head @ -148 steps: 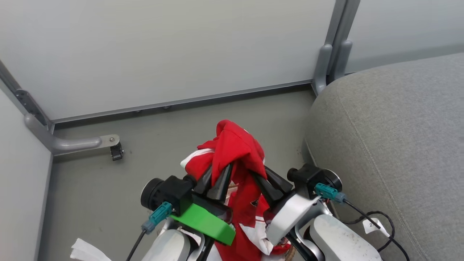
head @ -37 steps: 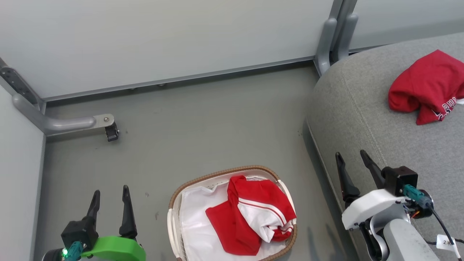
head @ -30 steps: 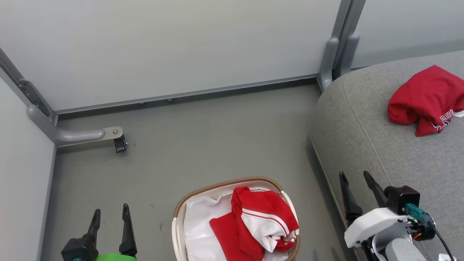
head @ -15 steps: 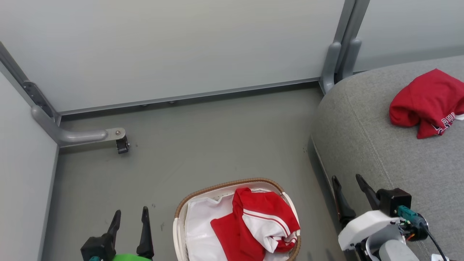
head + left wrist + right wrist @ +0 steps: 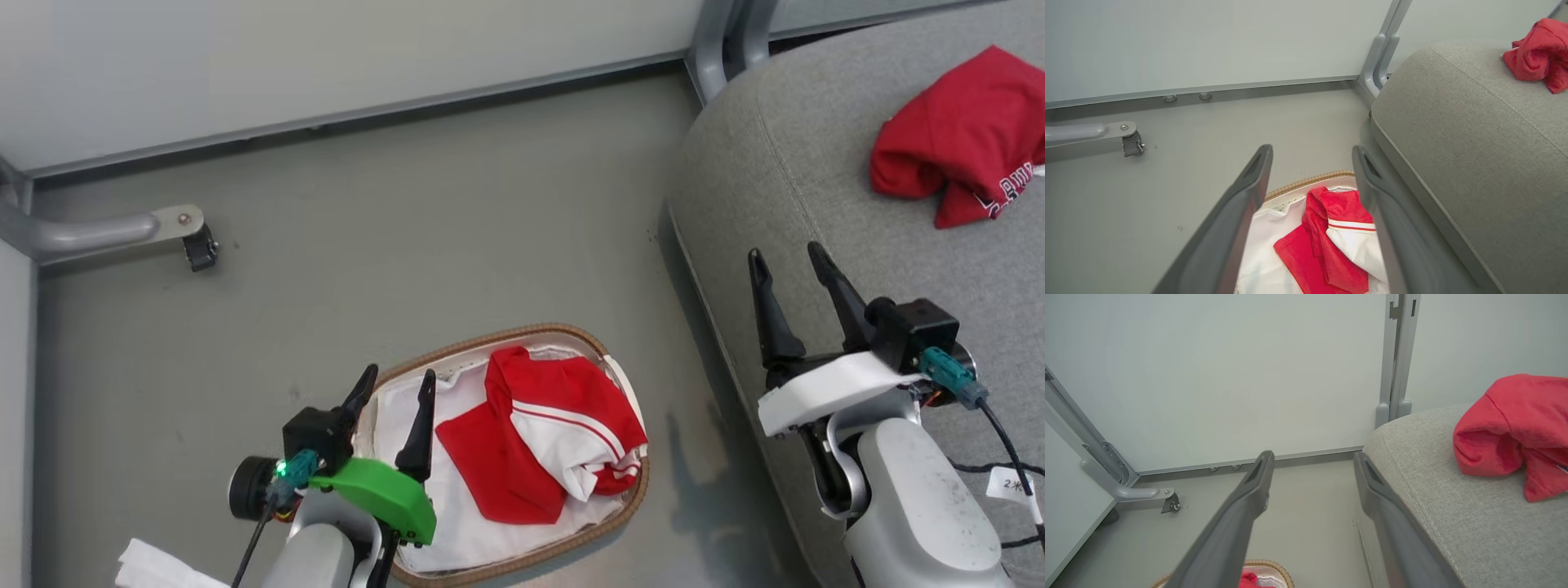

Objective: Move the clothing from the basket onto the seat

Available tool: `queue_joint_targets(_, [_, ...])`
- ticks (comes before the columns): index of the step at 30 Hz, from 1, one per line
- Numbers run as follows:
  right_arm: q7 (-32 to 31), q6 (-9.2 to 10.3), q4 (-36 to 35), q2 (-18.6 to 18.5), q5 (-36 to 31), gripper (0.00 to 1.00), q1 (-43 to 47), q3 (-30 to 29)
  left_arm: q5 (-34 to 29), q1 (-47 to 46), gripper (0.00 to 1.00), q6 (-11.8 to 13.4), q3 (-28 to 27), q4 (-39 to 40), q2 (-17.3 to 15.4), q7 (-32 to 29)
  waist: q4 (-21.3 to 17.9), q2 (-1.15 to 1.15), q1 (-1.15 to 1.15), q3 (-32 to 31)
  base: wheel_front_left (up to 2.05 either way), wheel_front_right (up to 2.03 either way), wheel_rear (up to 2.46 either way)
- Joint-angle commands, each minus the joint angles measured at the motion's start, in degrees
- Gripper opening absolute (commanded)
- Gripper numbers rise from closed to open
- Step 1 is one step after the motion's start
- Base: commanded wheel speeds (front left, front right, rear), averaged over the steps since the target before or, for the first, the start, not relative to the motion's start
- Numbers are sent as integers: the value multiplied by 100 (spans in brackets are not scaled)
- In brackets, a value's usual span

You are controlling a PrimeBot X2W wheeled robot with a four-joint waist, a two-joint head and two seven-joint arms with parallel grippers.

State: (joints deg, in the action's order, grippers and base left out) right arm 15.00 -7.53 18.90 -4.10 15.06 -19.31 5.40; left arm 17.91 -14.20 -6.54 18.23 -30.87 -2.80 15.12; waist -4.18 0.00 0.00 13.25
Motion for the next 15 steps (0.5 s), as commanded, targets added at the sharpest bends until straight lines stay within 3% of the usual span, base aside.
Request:
queue_joint_targets(1, [25,8,-101,-10,30,100,-144,-8,97,-279,100,-36,106,-144,-23,4,-470,0,0,719,0,0,0])
queue_joint_targets(15, [25,8,-687,91,228,100,-766,78,847,-1896,100,-105,1289,-1759,-31,4,-1125,0,0,1998,0,0,0])
